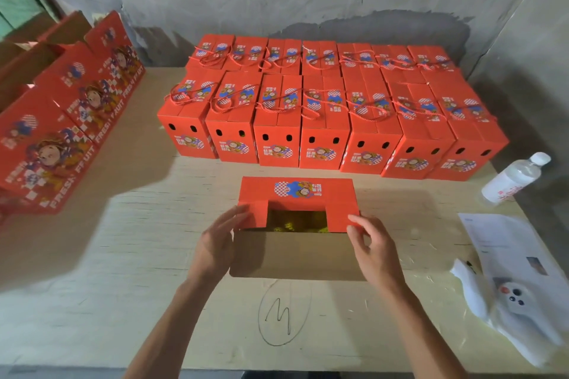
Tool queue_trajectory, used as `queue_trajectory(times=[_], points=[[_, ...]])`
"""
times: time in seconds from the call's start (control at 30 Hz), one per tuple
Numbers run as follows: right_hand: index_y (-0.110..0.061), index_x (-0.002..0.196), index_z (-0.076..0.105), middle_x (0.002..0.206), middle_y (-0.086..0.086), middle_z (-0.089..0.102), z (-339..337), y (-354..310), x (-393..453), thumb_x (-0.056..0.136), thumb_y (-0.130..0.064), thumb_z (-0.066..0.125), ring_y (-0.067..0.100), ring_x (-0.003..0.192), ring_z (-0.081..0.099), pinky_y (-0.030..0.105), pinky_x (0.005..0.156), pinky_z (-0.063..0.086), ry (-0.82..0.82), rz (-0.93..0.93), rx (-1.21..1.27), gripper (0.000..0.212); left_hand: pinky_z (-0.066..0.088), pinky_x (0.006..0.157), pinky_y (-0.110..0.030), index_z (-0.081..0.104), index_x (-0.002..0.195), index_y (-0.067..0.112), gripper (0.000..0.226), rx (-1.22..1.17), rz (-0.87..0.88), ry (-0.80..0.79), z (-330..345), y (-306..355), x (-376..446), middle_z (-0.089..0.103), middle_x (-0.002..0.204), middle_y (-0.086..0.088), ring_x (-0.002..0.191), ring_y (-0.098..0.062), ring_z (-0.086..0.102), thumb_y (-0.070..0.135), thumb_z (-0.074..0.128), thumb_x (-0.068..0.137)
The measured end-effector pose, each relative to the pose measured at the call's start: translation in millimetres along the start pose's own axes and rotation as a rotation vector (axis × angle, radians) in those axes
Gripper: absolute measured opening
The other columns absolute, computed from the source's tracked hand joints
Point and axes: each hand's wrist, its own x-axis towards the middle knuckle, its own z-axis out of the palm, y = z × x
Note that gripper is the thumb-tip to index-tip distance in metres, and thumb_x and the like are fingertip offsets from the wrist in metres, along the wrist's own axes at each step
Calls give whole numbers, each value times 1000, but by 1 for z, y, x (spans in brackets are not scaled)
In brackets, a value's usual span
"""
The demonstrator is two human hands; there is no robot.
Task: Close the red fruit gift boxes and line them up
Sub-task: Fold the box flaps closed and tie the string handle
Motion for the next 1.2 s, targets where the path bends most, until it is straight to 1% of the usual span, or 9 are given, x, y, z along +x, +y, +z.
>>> queue_trajectory(times=[0.13,0.23,0.43,0.57,0.63,0.73,0.83,1.0,1.2], points=[[-23,148,55,159,-15,39,-19,10,-5,99,14,41,-8,147,29,6,115,23,-266,-63,-3,62,43,116,-43,47,153,25,75,299,266,-198,-19,-20,-9,40,161,13,152,-13,33,-12,49,88],[-43,152,44,160,-33,25,-36,16,1,93,15,45,-15,146,22,1,108,28,-387,-99,-156,83,44,115,-46,37,158,22,87,294,350,-301,-24,-25,-9,30,166,10,153,-17,31,20,84,84],[-45,137,61,158,-24,35,-44,10,16,91,-32,78,0,140,46,23,103,49,-414,-32,-116,51,37,115,-38,61,138,30,56,37,167,-157,-8,-8,-11,50,151,19,147,-17,35,59,66,91],[-35,115,72,120,-22,70,-26,-13,18,82,-86,50,4,110,69,10,81,49,-165,121,40,65,50,96,-48,67,106,13,40,5,19,64,9,5,-7,63,111,11,114,-15,53,50,52,101],[-26,131,62,122,-9,71,-14,-20,23,87,-80,50,11,109,69,19,79,56,-44,112,-30,70,50,94,-49,59,116,10,35,25,-42,121,19,10,-2,60,111,2,107,-19,54,41,59,99],[-13,157,34,153,6,50,4,-27,30,97,-39,68,20,132,57,41,97,57,45,-29,-153,74,39,113,-45,33,154,4,66,122,-69,141,30,19,8,44,152,-15,137,-28,45,27,62,98],[-4,144,56,154,9,51,21,-28,41,96,-23,72,23,143,47,43,116,43,77,-303,-377,54,24,123,-53,44,150,9,52,390,171,66,38,25,24,32,164,-13,152,-28,29,24,45,100],[-5,117,75,121,5,73,49,-28,52,91,-21,78,26,114,67,43,97,55,75,-501,-464,32,44,106,-49,63,130,8,32,471,367,-22,61,36,45,63,132,-8,120,-31,59,20,52,102],[-12,107,75,107,-3,69,60,-20,53,94,-30,72,20,94,58,31,79,50,167,-500,-491,23,49,93,-43,68,118,11,25,494,380,93,73,26,44,67,116,-4,103,-26,62,23,53,103]])
